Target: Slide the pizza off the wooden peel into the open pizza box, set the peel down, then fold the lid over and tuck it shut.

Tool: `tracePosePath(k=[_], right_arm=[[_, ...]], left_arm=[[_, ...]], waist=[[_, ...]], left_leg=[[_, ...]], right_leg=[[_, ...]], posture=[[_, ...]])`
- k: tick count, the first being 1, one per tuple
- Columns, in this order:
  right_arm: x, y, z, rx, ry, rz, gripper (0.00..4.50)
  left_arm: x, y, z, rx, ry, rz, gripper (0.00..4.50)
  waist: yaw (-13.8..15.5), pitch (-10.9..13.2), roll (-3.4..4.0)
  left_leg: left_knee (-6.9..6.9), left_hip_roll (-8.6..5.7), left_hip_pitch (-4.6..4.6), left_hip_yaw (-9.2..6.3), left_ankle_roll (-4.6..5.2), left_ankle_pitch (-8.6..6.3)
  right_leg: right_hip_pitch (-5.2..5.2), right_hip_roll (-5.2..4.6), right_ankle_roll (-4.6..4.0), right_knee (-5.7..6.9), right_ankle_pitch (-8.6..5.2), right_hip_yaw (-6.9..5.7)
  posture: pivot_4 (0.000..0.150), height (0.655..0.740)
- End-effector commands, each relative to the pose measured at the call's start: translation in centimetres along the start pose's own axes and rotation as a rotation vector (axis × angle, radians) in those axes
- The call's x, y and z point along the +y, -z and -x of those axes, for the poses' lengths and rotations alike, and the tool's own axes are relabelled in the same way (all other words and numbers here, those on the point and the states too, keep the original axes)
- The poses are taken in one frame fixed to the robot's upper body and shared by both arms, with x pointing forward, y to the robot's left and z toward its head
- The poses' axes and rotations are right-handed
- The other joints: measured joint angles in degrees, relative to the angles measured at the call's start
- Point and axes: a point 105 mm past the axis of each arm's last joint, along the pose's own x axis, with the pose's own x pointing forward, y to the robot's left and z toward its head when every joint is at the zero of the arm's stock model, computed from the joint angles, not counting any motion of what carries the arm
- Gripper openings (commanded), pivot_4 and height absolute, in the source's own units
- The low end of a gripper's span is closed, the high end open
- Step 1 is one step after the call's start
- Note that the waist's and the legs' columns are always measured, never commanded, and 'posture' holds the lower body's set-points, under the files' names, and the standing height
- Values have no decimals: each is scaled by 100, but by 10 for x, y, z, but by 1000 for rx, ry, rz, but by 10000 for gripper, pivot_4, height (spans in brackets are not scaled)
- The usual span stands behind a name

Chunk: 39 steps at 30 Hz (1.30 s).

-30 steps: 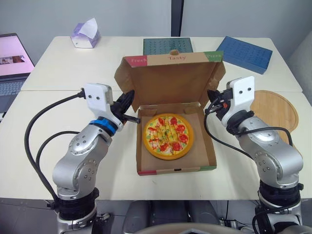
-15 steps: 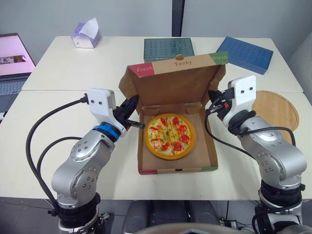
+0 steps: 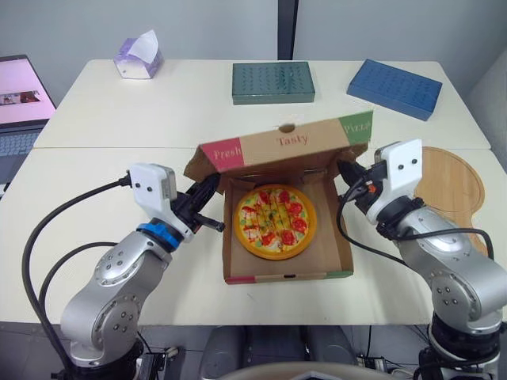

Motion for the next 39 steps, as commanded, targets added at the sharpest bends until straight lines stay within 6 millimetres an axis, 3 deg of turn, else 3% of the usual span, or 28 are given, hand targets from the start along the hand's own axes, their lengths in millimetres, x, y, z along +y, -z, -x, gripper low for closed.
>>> tracePosePath(k=[1, 17, 22, 32, 39], right_arm=[[14, -6, 7, -41, -48, 7, 249], [18, 14, 9, -13, -29, -36, 249], [18, 11, 7, -23, -30, -39, 249], [16, -7, -1, -63, -42, -59, 249], [15, -11, -4, -59, -61, -46, 249]], left_arm=[[-14, 3, 8, 13, 66, 7, 0], [-10, 25, 16, 65, 57, 19, 0], [-9, 18, 8, 27, 37, 5, 0], [-6, -17, -17, -56, -50, 51, 0], [-19, -15, -29, -21, -16, 97, 0]], waist=[[-10, 0, 0], [-11, -2, 3], [1, -2, 3], [3, 0, 0], [1, 0, -1]], left_leg=[[0, 0, 0, 0, 0, 0], [-4, 2, 4, 2, 0, 0], [-4, 1, 4, 1, 0, 0], [1, -2, -1, -4, 0, 0], [-1, -2, -4, -3, 0, 0]], right_leg=[[0, 0, 0, 0, 0, 0], [2, 1, -1, -3, -1, 2], [3, 1, -1, -3, -1, 0], [3, 0, 0, -2, 0, -2], [-2, 0, 0, -2, 0, -2]], posture=[[1500, 7400], [1500, 7400], [1500, 7400], [1500, 7400], [1500, 7400]])
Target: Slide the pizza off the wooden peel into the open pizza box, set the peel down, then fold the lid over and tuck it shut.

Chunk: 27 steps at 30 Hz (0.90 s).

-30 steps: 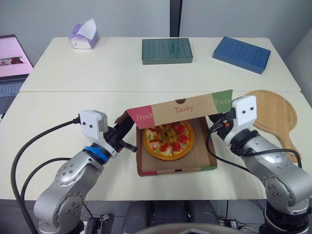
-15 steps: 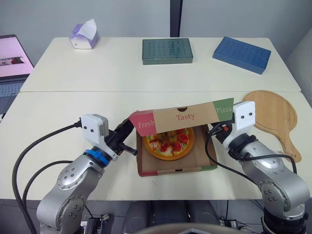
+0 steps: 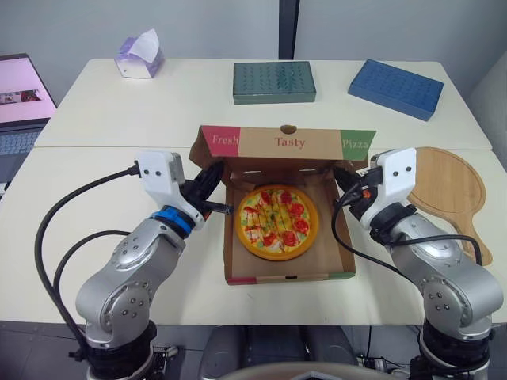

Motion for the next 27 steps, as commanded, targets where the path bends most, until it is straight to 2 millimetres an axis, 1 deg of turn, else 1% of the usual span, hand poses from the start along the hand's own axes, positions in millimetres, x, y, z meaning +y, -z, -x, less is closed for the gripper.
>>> tracePosePath(k=[1, 7, 11, 16, 21, 27], right_arm=[[12, -15, 1, -55, -75, 13, 249], [16, -16, 1, -47, -107, 14, 249], [16, -10, 4, -30, -105, 9, 249], [19, -3, 6, -13, -103, -3, 249], [21, -2, 9, -12, -113, -17, 249], [32, -14, 13, -36, -182, -68, 249]], left_arm=[[-19, -1, 0, 4, 83, 12, 0], [-22, 12, 6, 44, 109, 25, 0], [-23, 23, 14, 68, 124, 67, 0], [-24, 35, 20, 94, 139, 93, 0], [-21, 37, 21, 95, 131, 85, 0], [-22, 31, 18, 72, 138, 80, 0]], waist=[[-1, 0, 0], [1, 0, 0], [1, 0, 0], [-2, -2, 3], [-2, -2, 3], [0, -2, 3]], left_leg=[[0, 0, 0, 0, 0, 0], [0, 0, 0, 1, 0, 0], [0, 0, 1, 3, 0, 0], [-1, 1, 4, 4, 0, 0], [-1, 1, 7, 4, 0, 0], [-1, 1, 7, 2, 0, 0]], right_leg=[[0, 0, 0, 1, 0, 0], [-1, 0, 0, 1, 0, 1], [0, 0, 0, 1, 0, 3], [1, 0, 0, 0, 0, 4], [6, 0, 0, -1, 0, 4], [7, 0, 0, -1, 0, 3]], posture=[[1500, 7400], [1500, 7400], [1500, 7400], [1500, 7400], [1500, 7400], [1500, 7400]])
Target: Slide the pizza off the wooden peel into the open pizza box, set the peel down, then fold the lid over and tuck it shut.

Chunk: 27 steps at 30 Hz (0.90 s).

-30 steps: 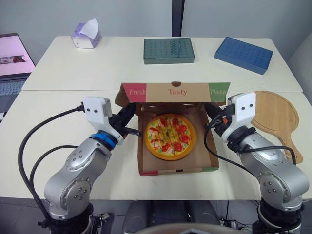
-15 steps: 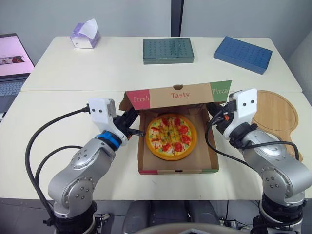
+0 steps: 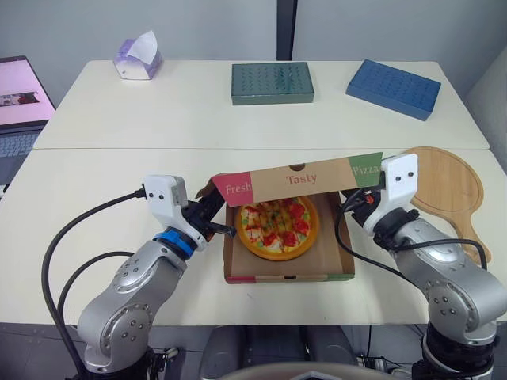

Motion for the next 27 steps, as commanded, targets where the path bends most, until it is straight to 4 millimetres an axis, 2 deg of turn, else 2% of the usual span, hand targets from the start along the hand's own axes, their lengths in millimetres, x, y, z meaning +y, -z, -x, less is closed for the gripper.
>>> tracePosePath(k=[1, 5, 13, 23, 27], right_arm=[[30, -19, 4, -67, -156, -8, 249], [29, -21, 4, -59, -157, -12, 249], [27, -11, 2, -9, -130, 9, 249], [25, 2, 5, 19, -109, 18, 249], [20, 7, 7, 25, -87, 18, 249]], left_arm=[[-16, 5, -5, 30, 87, 19, 0], [-17, 1, -7, 19, 96, 12, 0], [-17, -3, -11, 21, 104, 11, 0], [-9, 24, 3, 132, 90, 4, 0], [-11, 26, 7, 129, 107, 17, 0]], waist=[[1, 0, 0], [2, 0, 0], [2, 0, 0], [-4, -1, 2], [-3, -2, 2]], left_leg=[[0, 0, 0, 0, 0, 0], [0, -1, -2, -1, 0, 0], [0, -1, -3, -1, 0, 0], [-2, 1, 2, 0, 0, 0], [-2, 1, 6, 0, 0, 0]], right_leg=[[0, 0, 0, 0, 0, 0], [-1, 0, 0, -1, 0, -2], [-1, 0, 0, -2, 0, -1], [-1, 0, 0, -3, 0, 0], [6, 0, 0, -5, 0, 0]], posture=[[1500, 7400], [1500, 7400], [1500, 7400], [1500, 7400], [1500, 7400]])
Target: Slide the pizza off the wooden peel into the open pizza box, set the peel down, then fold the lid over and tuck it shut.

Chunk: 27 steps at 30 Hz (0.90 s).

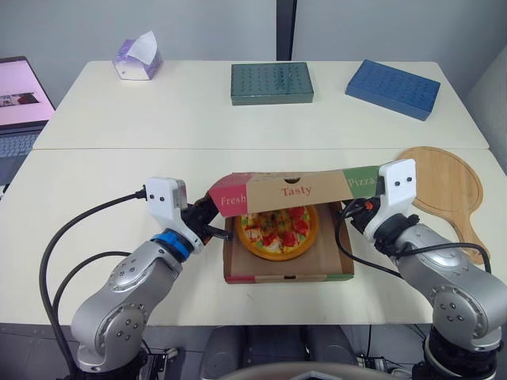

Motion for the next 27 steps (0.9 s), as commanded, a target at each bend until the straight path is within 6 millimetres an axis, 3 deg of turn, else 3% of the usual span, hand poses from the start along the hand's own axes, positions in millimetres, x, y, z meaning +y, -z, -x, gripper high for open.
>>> tracePosePath(k=[1, 5, 13, 15, 23, 24, 27], right_arm=[[17, 0, 2, -22, -82, 7, 2067], [14, 5, 7, -14, -76, 0, 13409], [11, 16, 22, 27, -123, 31, 42720], [8, 17, 27, 30, -139, 43, 45000], [2, 15, 40, 20, -219, 40, 45000], [1, 15, 41, 21, -222, 41, 45000], [-4, 16, 43, 30, -220, 52, 45000]], left_arm=[[-14, 16, 2, 62, 82, 37, 0], [-6, 16, 10, 59, 71, 23, 9082], [6, 15, 30, 99, 115, -13, 35520], [8, 13, 34, 112, 156, -23, 41828], [14, -9, 52, 204, 402, -68, 41828], [22, -17, 52, 205, 408, -70, 41828], [48, -49, 47, 174, 390, -88, 35572]], waist=[[0, 0, 0], [2, 0, 0], [5, 4, -2], [6, 4, -2], [4, 8, -3], [4, 8, -3], [8, 12, -4]], left_leg=[[-1, 0, 2, -1, 0, 0], [-6, 1, 1, 0, 0, -1], [-6, 1, -6, -2, 0, -1], [-6, 1, -8, -2, 0, -1], [-10, 4, -10, 0, 0, -1], [-10, 4, -11, -1, 0, -1], [-10, 4, -11, -3, 0, -1]], right_leg=[[3, 0, 0, -3, 0, -1], [3, 0, 0, -7, 0, 0], [-2, 0, 0, -12, -1, -2], [-2, -1, 0, -17, -1, -3], [-6, 0, -3, -18, -2, -4], [-6, 0, -4, -18, -3, -6], [-6, 1, -4, -18, -4, -10]], posture=[[1500, 7400], [1500, 7400], [1500, 7400], [1500, 7400], [1500, 7400], [1500, 7400], [1500, 7400]])
